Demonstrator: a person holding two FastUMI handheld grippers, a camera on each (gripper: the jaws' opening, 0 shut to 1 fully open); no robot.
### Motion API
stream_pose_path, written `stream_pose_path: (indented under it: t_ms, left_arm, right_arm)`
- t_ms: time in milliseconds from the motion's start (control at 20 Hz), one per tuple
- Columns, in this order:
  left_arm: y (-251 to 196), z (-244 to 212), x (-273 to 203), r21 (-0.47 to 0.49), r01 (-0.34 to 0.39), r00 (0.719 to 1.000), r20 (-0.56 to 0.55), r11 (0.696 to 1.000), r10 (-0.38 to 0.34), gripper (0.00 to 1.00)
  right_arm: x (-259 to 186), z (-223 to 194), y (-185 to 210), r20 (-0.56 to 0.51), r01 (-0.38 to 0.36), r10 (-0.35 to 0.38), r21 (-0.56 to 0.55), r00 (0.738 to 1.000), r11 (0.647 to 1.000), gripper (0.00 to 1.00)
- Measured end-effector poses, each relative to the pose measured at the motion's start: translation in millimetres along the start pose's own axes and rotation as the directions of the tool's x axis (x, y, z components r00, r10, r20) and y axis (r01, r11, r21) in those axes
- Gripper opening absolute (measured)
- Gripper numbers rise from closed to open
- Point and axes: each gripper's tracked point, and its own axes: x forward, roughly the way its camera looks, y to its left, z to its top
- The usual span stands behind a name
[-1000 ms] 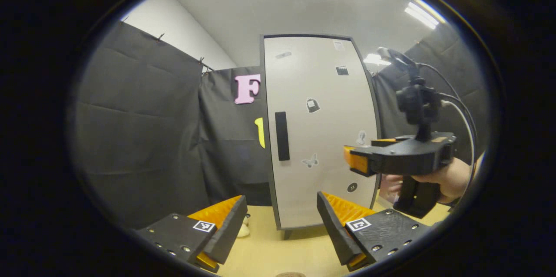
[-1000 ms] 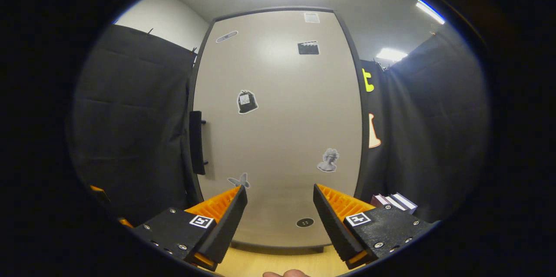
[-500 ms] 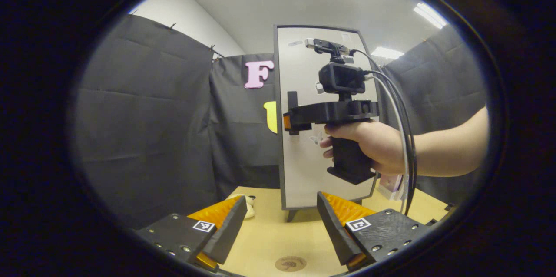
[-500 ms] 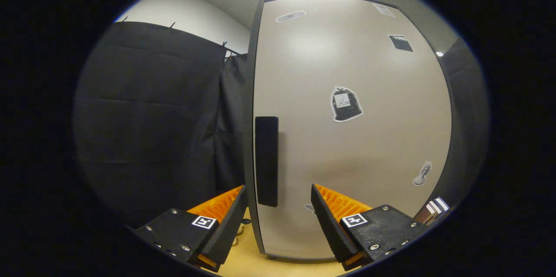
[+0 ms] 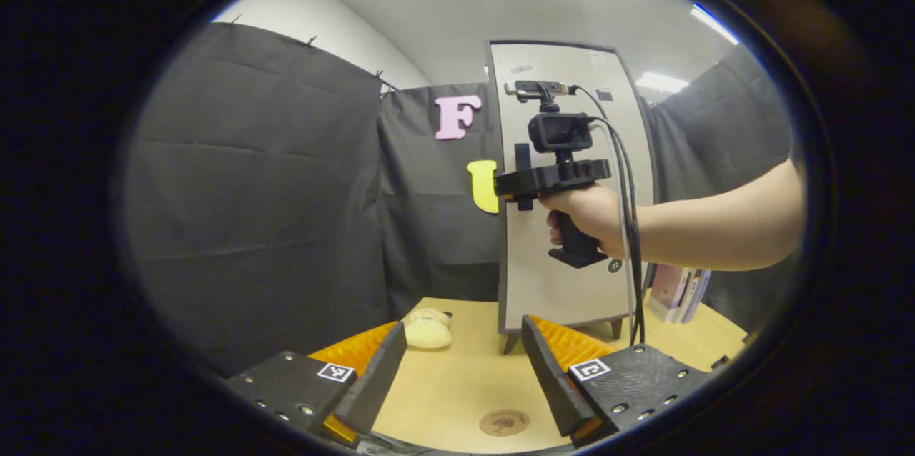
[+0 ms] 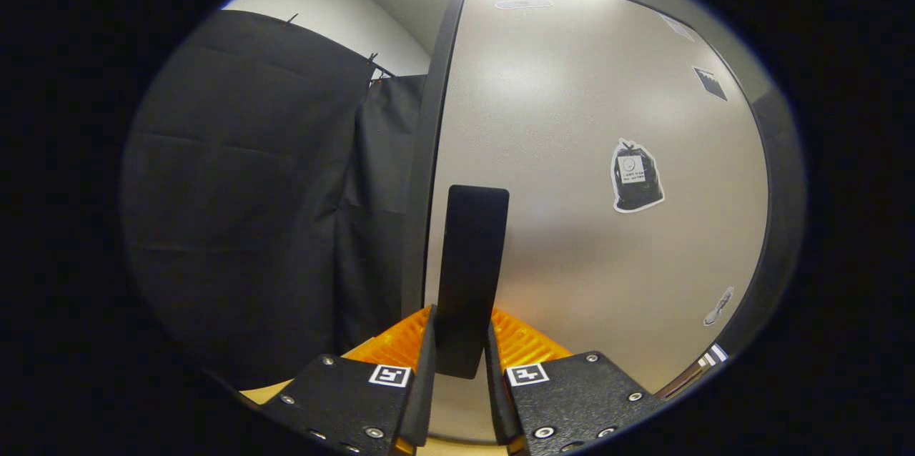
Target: Open the cabinet door with the right hand, grasp the bottle in the cabinet with the left hand and place it on the coaster, then close the cabinet door with the right hand.
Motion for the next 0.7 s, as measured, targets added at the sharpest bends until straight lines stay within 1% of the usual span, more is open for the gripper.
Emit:
stream_pose_path:
  t_ms: [50,100,200,250,300,450,500,550,700]
  left_arm:
    - [1,0,-1,0.001,-0.005,1.0,-0.001,1.0,0.005,0.98]
    - [3,0,0,-0.002,-0.01,1.0,-0.001,1.0,0.01,0.93]
    - [4,-2,1,-0.006,-0.015,1.0,-0.007,1.0,0.014,0.93]
    - [6,-3,0,-0.004,-0.017,1.0,-0.007,1.0,0.017,0.93]
    - [7,0,2,0.001,-0.016,1.0,-0.002,1.0,0.016,0.98]
    - [13,8,7,0.019,-0.032,0.999,0.006,0.999,0.032,0.98]
    - [13,8,9,0.018,-0.026,1.0,0.002,0.999,0.026,0.93]
    - [12,9,12,0.018,-0.017,1.0,0.0,1.0,0.017,0.98]
    - [21,13,23,0.019,-0.03,0.999,0.014,0.999,0.03,0.98]
  right_arm:
    - [-3,1,1,0.001,-0.019,0.019,0.006,1.0,1.0,0.32]
    - [-3,0,2,-0.005,-0.032,0.032,-0.001,0.999,0.999,0.28]
    - [-6,0,2,-0.013,-0.056,0.056,-0.011,0.998,0.998,0.22]
    - [-5,-1,2,-0.014,-0.07,0.07,-0.013,0.997,0.997,0.21]
    - [-6,-1,2,-0.016,-0.082,0.082,-0.014,0.997,0.997,0.19]
    - [-15,-1,4,-0.02,-0.124,0.124,-0.013,0.992,0.992,0.18]
    - [-19,0,5,-0.015,-0.142,0.141,-0.016,0.99,0.99,0.18]
    - [-23,1,7,-0.013,-0.158,0.158,-0.025,0.987,0.987,0.18]
    - [-39,1,9,-0.02,-0.205,0.205,-0.019,0.979,0.978,0.18]
